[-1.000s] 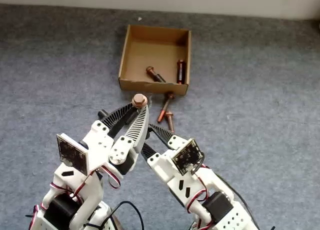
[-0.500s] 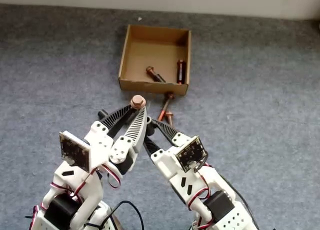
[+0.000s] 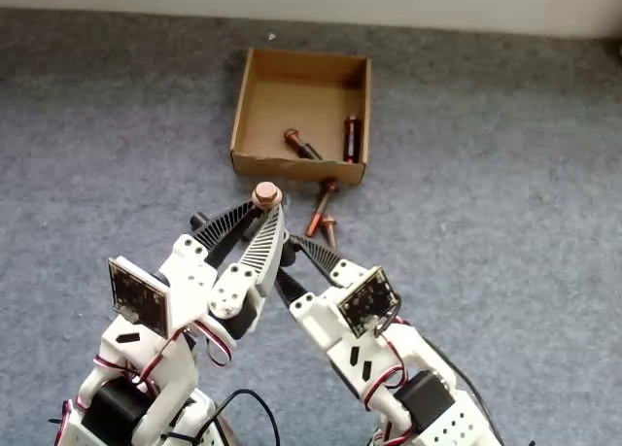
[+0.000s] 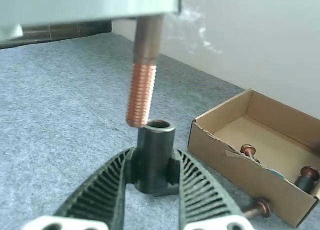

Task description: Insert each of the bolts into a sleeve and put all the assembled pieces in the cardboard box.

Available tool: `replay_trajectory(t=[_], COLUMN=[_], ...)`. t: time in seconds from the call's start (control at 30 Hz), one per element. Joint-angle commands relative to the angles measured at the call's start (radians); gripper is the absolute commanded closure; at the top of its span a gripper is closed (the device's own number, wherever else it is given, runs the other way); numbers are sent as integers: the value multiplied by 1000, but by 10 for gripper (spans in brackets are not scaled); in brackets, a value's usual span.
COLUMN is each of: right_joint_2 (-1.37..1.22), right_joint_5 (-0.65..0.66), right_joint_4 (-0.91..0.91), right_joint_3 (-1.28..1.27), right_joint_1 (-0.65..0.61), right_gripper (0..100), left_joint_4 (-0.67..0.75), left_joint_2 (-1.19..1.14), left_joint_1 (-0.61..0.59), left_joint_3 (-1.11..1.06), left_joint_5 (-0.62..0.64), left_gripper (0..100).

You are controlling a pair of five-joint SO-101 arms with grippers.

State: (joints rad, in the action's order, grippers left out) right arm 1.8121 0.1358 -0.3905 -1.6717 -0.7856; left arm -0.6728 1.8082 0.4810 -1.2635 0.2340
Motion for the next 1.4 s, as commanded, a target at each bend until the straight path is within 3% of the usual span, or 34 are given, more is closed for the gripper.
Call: replay_trajectory(t=[0.0,0.23,0.5,0.67,1.37], right_joint_2=[27,27,27,27,27], right_joint_5=[9,8,8,6,6], right_joint_4=[28,28,28,27,25], right_joint_3=[-90,-84,-82,-82,-82], right_joint_1=[-12,-13,-15,-15,-15], right_gripper=[994,994,994,994,994], left_joint_4=[2,20,74,69,109], left_joint_2=[7,2,2,-1,5], left_joint_1=[-13,-84,-77,-2,1], left_joint_3=[54,42,-8,-10,-82], left_joint_5=[6,8,11,8,8], left_gripper=[995,995,995,995,995])
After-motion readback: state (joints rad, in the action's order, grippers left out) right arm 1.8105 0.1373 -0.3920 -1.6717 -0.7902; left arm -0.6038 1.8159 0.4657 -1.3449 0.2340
